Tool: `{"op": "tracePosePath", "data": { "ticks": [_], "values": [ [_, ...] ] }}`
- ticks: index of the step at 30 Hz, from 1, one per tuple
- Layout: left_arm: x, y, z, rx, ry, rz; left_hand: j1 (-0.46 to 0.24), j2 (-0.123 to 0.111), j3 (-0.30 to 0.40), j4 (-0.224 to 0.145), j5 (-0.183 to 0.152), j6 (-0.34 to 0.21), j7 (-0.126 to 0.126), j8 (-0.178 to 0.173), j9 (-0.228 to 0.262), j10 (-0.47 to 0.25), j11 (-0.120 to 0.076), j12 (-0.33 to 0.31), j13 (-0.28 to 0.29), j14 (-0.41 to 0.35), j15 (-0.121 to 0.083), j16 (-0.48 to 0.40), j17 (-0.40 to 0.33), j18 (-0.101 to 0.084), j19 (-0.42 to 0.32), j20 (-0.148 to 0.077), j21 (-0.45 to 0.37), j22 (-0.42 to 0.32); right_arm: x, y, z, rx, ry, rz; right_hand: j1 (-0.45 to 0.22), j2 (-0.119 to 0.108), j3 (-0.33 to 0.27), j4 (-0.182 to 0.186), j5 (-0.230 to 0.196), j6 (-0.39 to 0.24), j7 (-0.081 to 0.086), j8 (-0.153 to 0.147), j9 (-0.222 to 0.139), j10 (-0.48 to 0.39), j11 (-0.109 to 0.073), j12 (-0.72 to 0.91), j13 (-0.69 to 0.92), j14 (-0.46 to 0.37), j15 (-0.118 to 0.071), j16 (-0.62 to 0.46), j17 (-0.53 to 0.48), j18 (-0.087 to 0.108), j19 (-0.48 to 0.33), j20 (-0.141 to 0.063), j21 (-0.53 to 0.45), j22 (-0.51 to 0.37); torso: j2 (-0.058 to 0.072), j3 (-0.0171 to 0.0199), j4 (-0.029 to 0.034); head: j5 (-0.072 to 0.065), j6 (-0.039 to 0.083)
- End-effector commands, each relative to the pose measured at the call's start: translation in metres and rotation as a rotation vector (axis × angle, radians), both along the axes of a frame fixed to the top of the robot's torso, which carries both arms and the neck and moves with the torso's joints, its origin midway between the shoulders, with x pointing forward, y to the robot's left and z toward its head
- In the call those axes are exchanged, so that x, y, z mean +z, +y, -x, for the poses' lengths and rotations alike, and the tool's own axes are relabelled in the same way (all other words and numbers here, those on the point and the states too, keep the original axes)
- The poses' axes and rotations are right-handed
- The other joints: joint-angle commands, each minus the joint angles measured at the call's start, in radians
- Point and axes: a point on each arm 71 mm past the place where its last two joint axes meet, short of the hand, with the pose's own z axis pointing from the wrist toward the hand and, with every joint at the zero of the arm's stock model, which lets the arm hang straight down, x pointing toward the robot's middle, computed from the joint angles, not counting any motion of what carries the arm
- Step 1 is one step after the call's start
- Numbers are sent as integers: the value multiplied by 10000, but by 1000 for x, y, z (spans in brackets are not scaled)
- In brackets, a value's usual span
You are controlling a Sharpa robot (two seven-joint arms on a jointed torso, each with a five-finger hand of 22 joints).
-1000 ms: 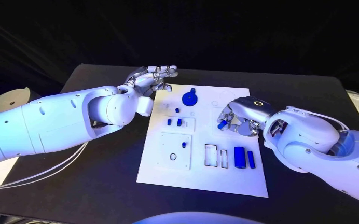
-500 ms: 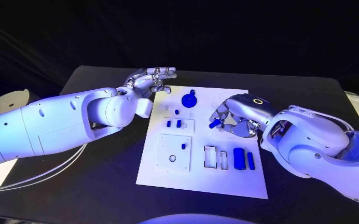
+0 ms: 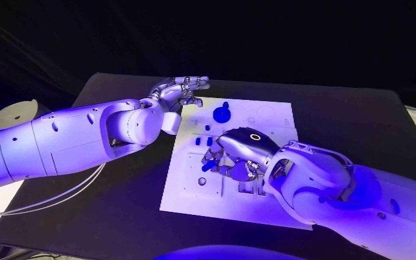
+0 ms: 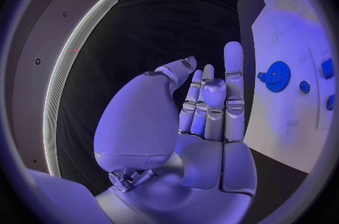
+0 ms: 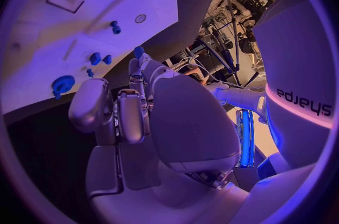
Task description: Assemble the parts on the task board
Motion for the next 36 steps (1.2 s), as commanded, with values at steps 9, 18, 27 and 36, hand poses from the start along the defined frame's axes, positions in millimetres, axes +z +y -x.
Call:
{"op": "tracePosePath", "data": {
  "ticks": [9,18,27,36],
  "values": [
    [1,0,1,-204,-66,76,-30,56,-29,-25,41,-81,5,39,6,-84,10,69,-2,-74,23,55,-9,108,-8,28,-48,-13,-36,17,4,631,701,515,-133,-23,57,-4,-11,135,248,7,223,76,26,-96,-7,553,118,37,-3,34,-6,75,-12,-28,2,8,-14,171,-128],
    [1,0,2,-205,-64,77,-30,56,-29,-25,41,-81,5,39,6,-84,10,69,-2,-74,23,55,-9,108,-8,28,-48,-13,-46,17,0,479,698,852,-172,-16,63,-4,-6,129,261,-3,226,79,38,-113,-6,552,130,36,-6,37,-11,82,-16,-35,0,14,-6,201,-161],
    [1,1,2,-203,-52,73,-30,56,-29,-25,41,-81,5,39,6,-84,10,69,-2,-74,23,55,-9,108,-8,28,-48,-13,-48,15,0,389,579,1034,-196,-10,66,-4,-8,133,267,-5,230,90,42,-119,-4,554,136,47,5,36,-9,86,-9,-24,1,15,-25,282,-190],
    [1,1,2,-228,-40,80,-30,56,-29,-25,41,-81,5,39,6,-84,10,69,-2,-74,23,55,-9,108,-8,28,-48,-13,-49,15,-2,343,344,1243,-196,-10,66,-4,-8,133,267,-5,230,90,42,-119,-4,554,136,47,5,36,-9,86,-9,-24,0,4,-25,240,-166]
  ]
}}
